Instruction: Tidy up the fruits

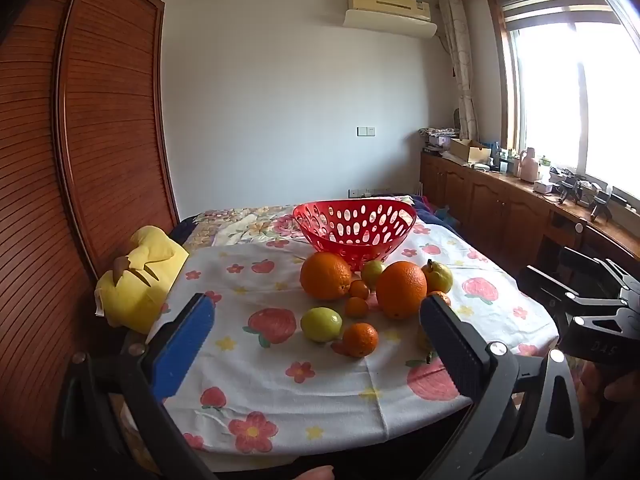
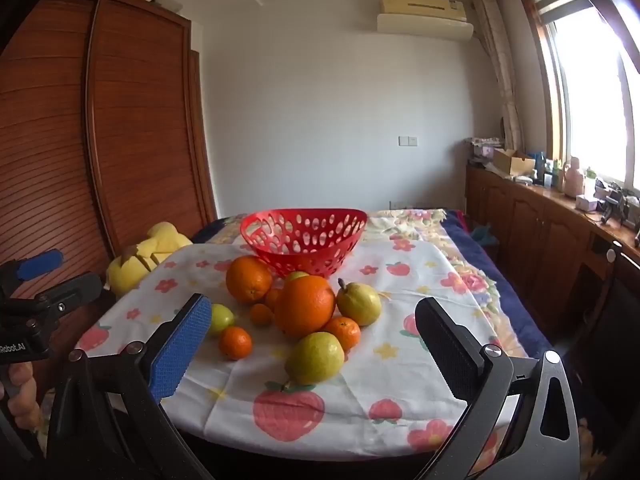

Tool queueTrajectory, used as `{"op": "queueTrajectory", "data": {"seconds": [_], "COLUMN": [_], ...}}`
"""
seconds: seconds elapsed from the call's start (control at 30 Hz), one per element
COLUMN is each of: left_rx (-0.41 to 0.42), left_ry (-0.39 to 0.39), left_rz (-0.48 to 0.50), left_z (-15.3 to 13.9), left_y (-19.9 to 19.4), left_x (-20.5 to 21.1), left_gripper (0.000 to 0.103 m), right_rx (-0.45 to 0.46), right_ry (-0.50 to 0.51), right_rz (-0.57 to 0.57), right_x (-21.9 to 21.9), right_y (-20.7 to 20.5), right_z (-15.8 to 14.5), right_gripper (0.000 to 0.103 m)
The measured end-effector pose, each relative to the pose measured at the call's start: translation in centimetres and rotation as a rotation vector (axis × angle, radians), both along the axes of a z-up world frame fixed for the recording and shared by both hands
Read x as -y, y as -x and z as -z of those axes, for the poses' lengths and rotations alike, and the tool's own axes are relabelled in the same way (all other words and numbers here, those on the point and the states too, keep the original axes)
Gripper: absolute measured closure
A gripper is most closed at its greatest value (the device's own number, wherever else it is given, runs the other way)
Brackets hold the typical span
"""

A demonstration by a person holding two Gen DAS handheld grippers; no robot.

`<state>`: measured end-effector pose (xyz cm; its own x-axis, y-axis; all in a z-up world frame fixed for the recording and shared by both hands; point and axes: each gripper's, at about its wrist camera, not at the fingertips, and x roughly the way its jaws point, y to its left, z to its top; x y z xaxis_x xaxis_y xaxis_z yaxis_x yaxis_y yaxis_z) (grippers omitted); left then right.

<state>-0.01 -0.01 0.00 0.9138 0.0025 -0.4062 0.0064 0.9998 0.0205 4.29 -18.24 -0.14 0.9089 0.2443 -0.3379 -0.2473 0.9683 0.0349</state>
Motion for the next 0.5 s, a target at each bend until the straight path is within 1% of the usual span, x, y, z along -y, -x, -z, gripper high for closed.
{"op": "queueTrajectory", "data": {"seconds": [0.5], "left_rx": [0.004], "left_ry": [0.001], "left_rz": [0.000], "left_z": [0.06], "left_y": [-0.06], "left_x": [0.00], "left_gripper": [0.000], "right_rx": [0.000], "right_ry": [0.004], "right_rz": [-0.001], "right_x": [-0.08], "right_y": [0.01], "right_z": [0.06], "right_gripper": [0.000]}}
